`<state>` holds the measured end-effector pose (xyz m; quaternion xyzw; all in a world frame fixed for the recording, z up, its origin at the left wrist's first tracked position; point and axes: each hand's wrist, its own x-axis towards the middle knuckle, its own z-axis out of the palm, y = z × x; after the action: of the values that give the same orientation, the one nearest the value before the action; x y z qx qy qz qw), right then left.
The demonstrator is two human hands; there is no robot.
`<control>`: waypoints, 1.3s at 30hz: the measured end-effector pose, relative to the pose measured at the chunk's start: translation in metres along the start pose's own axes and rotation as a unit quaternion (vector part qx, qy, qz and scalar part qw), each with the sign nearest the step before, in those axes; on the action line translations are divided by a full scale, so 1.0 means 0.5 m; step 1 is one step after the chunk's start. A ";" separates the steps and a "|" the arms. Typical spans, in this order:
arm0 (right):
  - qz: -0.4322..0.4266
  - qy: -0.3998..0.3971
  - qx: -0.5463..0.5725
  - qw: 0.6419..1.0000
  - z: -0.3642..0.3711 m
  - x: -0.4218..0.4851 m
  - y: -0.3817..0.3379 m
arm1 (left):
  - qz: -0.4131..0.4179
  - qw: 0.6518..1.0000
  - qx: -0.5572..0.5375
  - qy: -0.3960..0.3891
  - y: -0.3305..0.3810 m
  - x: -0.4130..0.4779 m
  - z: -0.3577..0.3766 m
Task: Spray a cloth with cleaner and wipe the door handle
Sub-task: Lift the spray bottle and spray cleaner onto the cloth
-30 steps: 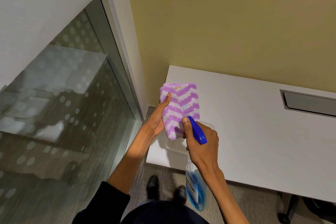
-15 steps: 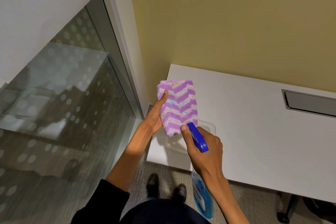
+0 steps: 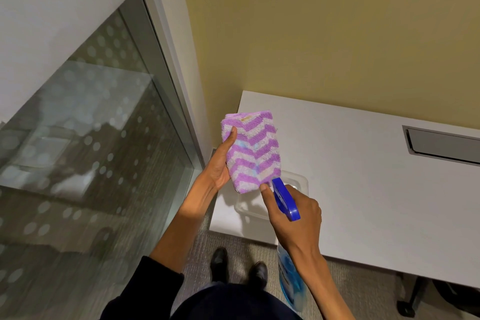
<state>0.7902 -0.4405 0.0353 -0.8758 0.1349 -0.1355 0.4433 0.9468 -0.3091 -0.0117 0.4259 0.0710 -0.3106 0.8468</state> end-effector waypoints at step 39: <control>-0.025 0.125 0.137 0.982 0.079 0.157 0.183 | -0.025 0.994 -0.043 0.093 -0.058 -0.088 -0.063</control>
<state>0.8665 -0.4916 -0.0525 -0.7858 0.1479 -0.2721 0.5354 0.8990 -0.2776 -0.0341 0.4144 0.1730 -0.2878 0.8459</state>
